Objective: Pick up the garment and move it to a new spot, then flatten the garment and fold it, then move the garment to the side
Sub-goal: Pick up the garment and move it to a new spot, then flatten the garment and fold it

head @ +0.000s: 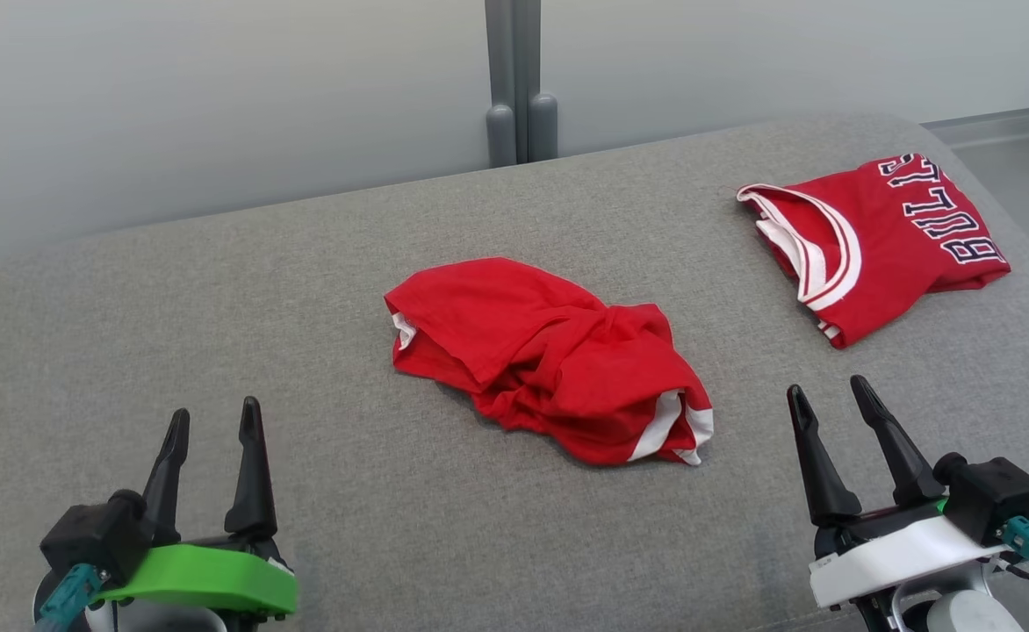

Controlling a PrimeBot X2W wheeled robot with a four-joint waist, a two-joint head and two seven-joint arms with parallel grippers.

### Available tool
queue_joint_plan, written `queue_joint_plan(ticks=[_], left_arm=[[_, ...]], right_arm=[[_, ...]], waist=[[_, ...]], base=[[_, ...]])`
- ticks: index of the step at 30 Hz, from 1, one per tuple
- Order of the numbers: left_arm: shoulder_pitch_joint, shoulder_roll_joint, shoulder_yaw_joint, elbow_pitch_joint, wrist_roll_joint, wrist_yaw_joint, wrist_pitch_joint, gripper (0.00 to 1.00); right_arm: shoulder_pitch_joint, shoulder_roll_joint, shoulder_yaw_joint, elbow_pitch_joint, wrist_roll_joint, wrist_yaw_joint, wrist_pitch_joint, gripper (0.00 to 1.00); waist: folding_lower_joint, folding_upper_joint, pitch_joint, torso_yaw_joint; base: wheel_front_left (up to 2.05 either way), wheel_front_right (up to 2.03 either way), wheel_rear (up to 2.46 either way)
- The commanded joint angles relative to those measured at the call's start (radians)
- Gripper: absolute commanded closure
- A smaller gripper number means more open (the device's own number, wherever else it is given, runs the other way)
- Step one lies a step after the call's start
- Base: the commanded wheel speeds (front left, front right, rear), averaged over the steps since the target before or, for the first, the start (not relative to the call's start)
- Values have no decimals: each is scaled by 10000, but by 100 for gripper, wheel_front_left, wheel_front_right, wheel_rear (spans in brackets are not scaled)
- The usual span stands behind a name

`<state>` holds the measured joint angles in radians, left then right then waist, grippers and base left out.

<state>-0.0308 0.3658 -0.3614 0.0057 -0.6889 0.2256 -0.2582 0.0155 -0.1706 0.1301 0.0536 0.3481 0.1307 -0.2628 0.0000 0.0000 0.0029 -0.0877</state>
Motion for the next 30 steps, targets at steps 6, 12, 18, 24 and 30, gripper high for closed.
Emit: queue_joint_plan(ticks=[6, 12, 18, 24, 30], left_arm=[[673, -473, 636, -500, 700, 98, -63, 0], [1052, -924, 1024, -519, 1154, -211, -66, 0], [1133, -1185, 1295, -431, 1412, -498, -67, 0], [1153, -1356, 1437, -303, 1560, -675, -68, 0], [1155, -1453, 1524, -193, 1633, -805, -68, 0]], right_arm=[[131, -12, -74, -86, -34, 0, -34, 0], [200, -7, -114, -153, -23, 0, -34, 0], [203, 1, -88, -178, -39, 0, -34, 0], [144, -32, -45, -134, 6, 0, -34, 0], [91, -56, -41, -78, 45, 0, -34, 0]], waist=[[0, 0, -32, 134], [0, 0, -26, 181], [0, 0, -40, 212], [0, 0, -29, 204], [0, 0, -21, 173]], base=[[0, 0, 0], [0, 0, 0], [0, 0, 0], [0, 0, 0], [0, 0, 0]])
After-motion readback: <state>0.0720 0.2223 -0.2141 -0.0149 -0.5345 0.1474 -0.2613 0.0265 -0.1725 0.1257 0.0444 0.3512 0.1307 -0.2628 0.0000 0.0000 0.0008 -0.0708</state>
